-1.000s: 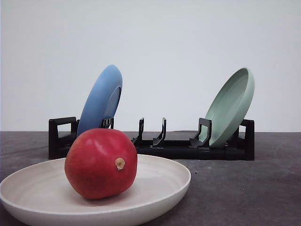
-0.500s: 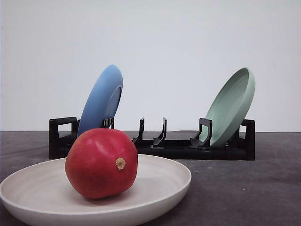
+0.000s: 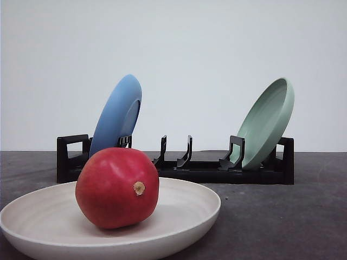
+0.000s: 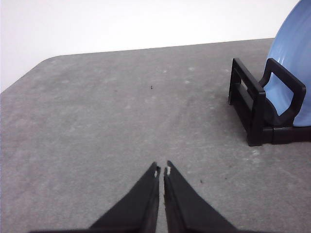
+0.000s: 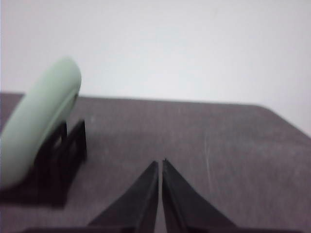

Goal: Place pomegranate in white plate

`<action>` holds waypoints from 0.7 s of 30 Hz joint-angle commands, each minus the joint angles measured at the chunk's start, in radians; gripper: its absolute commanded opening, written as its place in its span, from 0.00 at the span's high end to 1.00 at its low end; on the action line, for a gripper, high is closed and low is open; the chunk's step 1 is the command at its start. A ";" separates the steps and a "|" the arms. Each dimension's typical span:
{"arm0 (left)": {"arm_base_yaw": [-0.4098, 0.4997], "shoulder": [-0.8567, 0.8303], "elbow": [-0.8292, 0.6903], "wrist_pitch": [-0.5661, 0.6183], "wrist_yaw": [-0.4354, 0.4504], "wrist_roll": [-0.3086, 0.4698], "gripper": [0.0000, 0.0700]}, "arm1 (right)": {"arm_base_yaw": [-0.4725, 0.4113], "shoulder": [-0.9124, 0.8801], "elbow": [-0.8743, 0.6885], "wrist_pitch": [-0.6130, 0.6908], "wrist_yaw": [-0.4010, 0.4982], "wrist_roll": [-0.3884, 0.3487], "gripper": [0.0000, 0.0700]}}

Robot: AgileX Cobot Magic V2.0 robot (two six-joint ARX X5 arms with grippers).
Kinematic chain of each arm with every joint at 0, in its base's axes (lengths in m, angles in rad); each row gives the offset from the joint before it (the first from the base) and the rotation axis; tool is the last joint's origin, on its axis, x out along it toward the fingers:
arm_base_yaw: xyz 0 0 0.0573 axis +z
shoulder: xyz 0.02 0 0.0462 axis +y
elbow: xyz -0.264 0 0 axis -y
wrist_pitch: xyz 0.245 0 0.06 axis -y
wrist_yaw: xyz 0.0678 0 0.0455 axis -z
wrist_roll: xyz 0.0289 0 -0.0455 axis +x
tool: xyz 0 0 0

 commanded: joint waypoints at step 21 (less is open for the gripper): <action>0.001 -0.002 -0.009 -0.005 0.002 -0.001 1.00 | 0.000 0.001 -0.004 -0.180 -0.020 -0.003 0.99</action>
